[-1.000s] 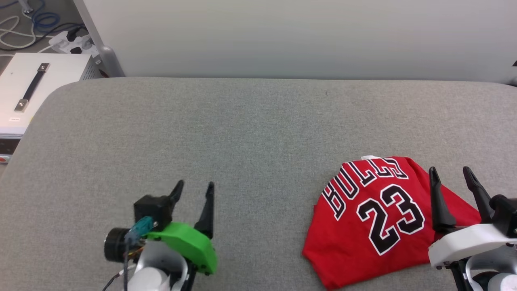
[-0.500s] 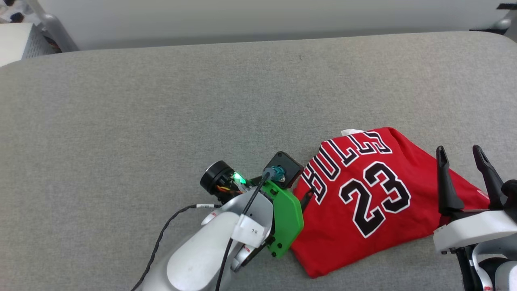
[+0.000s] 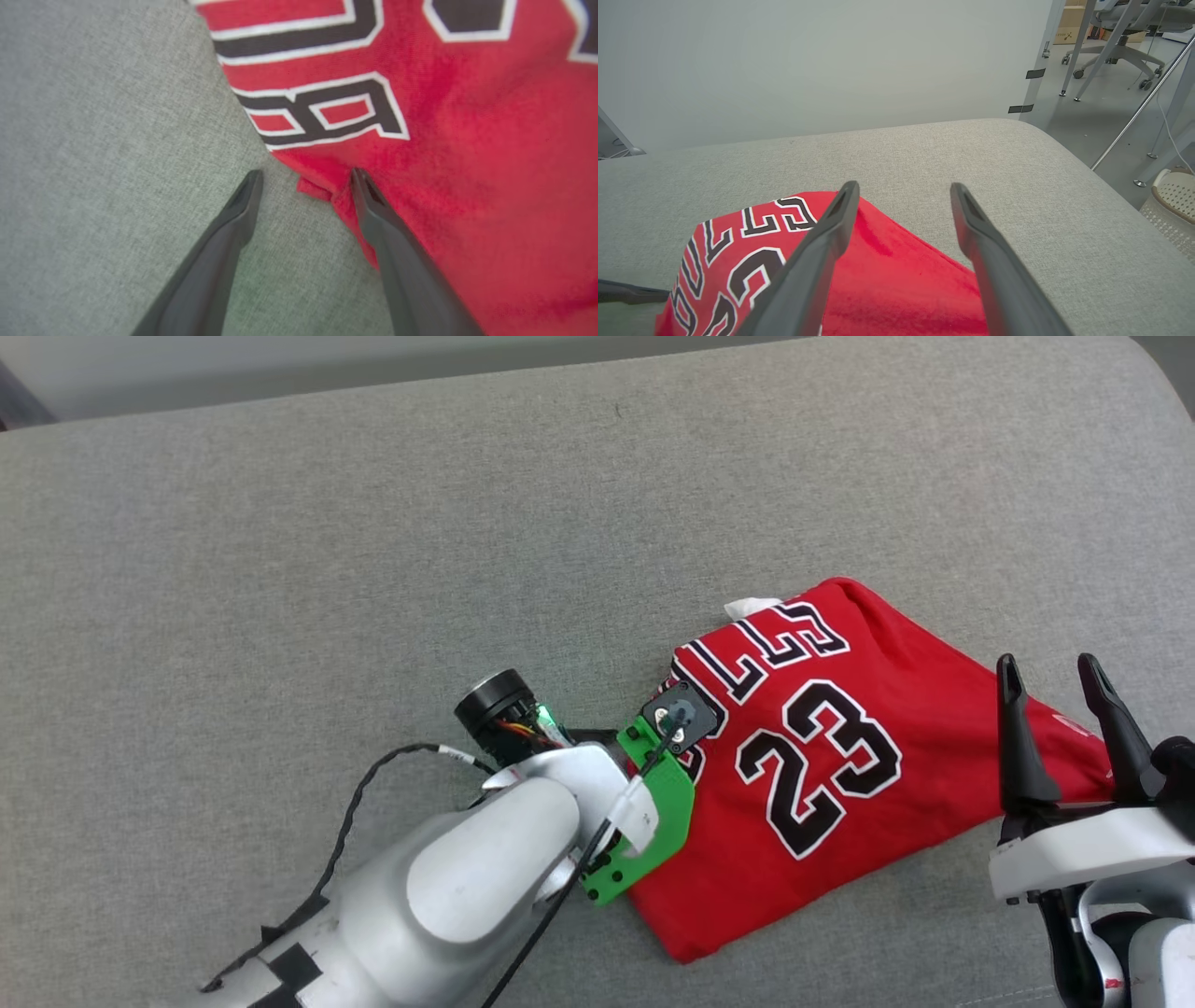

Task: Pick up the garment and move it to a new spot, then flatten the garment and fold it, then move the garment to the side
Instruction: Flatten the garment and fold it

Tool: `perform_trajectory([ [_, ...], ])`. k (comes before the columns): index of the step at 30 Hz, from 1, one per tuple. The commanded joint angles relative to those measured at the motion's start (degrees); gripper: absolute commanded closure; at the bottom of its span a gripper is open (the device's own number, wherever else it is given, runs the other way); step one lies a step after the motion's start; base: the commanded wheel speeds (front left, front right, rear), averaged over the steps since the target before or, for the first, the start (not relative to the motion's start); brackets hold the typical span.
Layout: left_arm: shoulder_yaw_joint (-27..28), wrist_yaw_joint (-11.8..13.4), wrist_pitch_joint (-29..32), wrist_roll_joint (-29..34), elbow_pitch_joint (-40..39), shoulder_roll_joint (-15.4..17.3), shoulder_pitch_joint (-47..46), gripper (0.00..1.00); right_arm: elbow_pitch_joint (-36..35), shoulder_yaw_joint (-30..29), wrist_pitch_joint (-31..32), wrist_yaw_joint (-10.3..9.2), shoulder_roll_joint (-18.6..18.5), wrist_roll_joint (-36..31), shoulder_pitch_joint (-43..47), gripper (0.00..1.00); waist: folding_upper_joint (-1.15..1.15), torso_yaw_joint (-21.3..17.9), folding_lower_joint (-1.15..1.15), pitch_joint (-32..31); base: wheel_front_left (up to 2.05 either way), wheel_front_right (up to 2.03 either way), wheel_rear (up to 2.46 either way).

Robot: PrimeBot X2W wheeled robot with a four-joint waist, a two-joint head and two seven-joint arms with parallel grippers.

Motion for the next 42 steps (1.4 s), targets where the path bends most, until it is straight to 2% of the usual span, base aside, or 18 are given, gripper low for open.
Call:
perform_trajectory([
  [1,-3.6,-0.4,2.3,-1.7,2.1,1.1,1.2,0.00,0.4,0.2,-0.6,-0.04,0.3,0.3,-1.0,0.00,0.00,-0.9,0.00,0.8,0.00,0.00,0.00],
  [2,-6.1,-0.4,3.5,-3.2,2.0,1.5,0.9,0.00,0.5,0.3,-0.7,-0.04,0.3,0.4,-1.1,0.00,0.00,-1.0,0.00,0.9,0.00,0.00,0.00],
  [4,-9.3,-0.4,4.5,-5.7,1.6,2.5,0.1,0.76,0.7,0.3,-0.9,-0.04,0.4,0.4,-1.3,0.00,0.00,-1.2,0.00,0.9,0.00,0.00,0.00],
  [5,-10.4,-0.4,4.8,-6.7,1.5,3.1,-0.3,1.00,0.8,0.4,-1.0,-0.04,0.4,0.4,-1.4,0.00,0.00,-1.3,0.00,0.9,0.00,0.00,0.00],
  [8,-11.2,-0.4,3.6,-8.8,1.3,4.6,-1.9,1.00,1.1,0.2,-1.2,-0.04,0.4,0.6,-1.3,0.00,0.00,-1.0,0.00,0.5,0.00,0.00,0.00],
  [11,-9.3,0.4,0.5,-8.9,1.1,5.5,-3.6,1.00,1.3,-0.2,-1.1,-0.04,0.4,0.6,-1.0,0.00,0.00,-0.3,0.00,-0.3,0.00,0.00,0.00],
  [17,-5.0,5.4,-6.3,-6.7,-2.5,9.2,-6.6,1.00,1.2,-1.1,-0.7,-0.04,0.5,0.3,-0.3,0.00,0.00,1.8,0.00,-2.7,0.00,0.00,0.00],
  [23,-1.0,10.4,-9.6,-5.2,-9.2,15.1,-7.6,1.00,0.6,-2.1,-0.1,-0.04,0.5,0.1,0.5,0.00,0.00,4.2,0.00,-4.3,0.00,0.00,0.00],
  [30,4.8,19.2,-10.5,-5.8,-20.9,25.1,-2.5,1.00,-0.4,-3.3,0.7,-0.04,0.5,-0.1,1.5,0.00,0.00,6.5,0.00,-5.2,0.00,0.00,0.00],
  [34,7.6,26.6,-10.6,-7.6,-28.1,30.4,5.6,1.00,-0.7,-3.6,1.0,-0.04,0.5,0.2,2.1,0.00,0.00,7.4,0.00,-5.7,0.00,0.00,0.00],
  [37,8.5,31.9,-11.5,-9.5,-32.6,32.1,13.1,1.00,-0.8,-3.9,1.3,-0.04,0.5,0.3,2.5,0.00,0.00,8.0,0.00,-6.0,0.00,0.00,0.00],
  [39,8.5,34.9,-13.1,-11.7,-34.7,31.3,19.0,1.00,-0.9,-4.2,1.5,-0.04,0.5,0.4,2.7,0.00,0.00,8.5,0.00,-6.2,0.00,0.00,0.00],
  [42,7.2,36.4,-15.7,-14.0,-35.1,28.4,25.0,1.00,-1.0,-4.4,1.9,-0.04,0.5,0.4,2.7,0.00,0.00,9.0,0.00,-6.6,0.00,0.00,0.00],
])
